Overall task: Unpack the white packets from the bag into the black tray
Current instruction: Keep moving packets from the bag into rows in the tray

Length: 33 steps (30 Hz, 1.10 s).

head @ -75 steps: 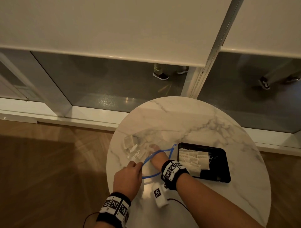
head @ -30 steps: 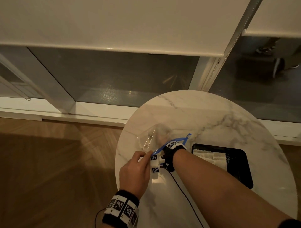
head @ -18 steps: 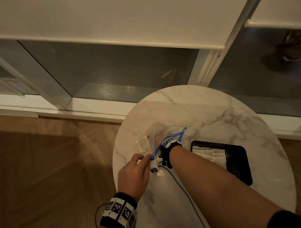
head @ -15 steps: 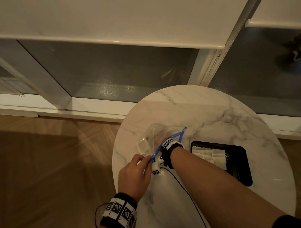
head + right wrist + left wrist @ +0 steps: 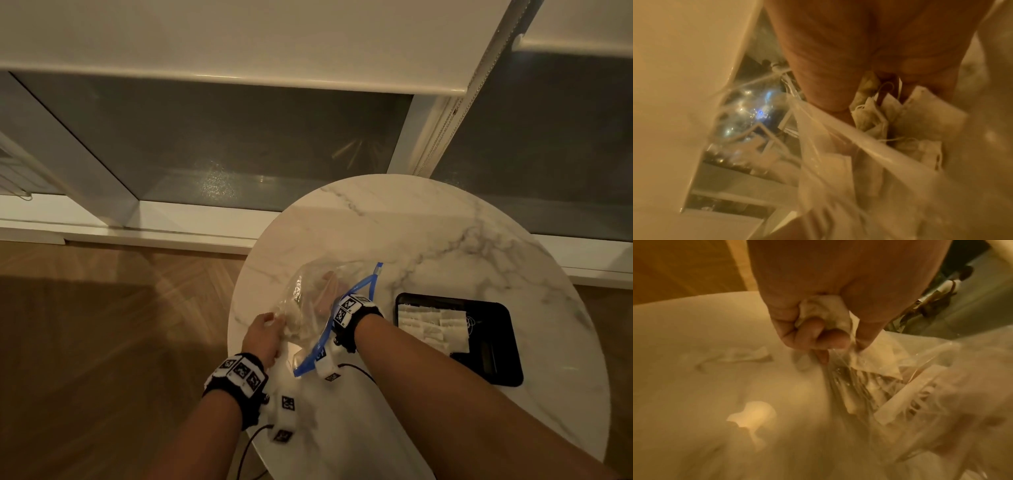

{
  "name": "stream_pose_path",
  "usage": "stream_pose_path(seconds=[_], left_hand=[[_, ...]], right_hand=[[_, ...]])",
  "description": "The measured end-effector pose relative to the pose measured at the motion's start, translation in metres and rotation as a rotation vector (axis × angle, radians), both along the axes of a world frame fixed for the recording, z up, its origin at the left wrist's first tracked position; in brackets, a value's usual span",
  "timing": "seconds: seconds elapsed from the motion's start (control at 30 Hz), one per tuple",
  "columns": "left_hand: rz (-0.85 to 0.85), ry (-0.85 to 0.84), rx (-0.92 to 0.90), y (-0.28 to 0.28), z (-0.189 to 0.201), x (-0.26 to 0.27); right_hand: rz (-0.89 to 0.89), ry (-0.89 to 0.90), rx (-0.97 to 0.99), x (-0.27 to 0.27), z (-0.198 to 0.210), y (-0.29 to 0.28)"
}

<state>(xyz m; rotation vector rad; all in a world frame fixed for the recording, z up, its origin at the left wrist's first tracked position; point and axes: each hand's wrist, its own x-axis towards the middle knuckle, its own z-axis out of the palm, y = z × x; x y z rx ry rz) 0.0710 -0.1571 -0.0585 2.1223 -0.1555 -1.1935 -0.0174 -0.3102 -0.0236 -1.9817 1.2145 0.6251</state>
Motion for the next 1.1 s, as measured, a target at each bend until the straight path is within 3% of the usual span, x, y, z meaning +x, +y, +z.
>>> stream_pose_path(seconds=[0.1,0.27,0.67,0.77,0.97,1.1], left_hand=[[-0.026,-0.09,-0.026,-0.009,-0.006,0.007],[0.024,-0.199,-0.051,-0.011,-0.013,0.018],[0.109,-0.379,-0.076,-0.025,0.0,0.029],[0.11,-0.388,-0.05,-0.026,0.002,0.029],[0.044,-0.323,-0.01,-0.022,0.002,0.023],[0.096,-0.316,-0.018,-0.014,0.017,0.017]], right_hand=[[0.201,0.052,-0.045,-0.008,-0.004,0.0],[-0.229,-0.249,0.099,-0.006,0.006,-0.002],[-0.324,-0.476,0.223,-0.015,0.025,-0.004],[-0.347,-0.508,0.263,-0.04,0.031,0.002],[-0.579,-0.625,0.391,-0.1,0.045,0.022],[-0.699,-0.633,0.446,-0.136,0.043,0.028]])
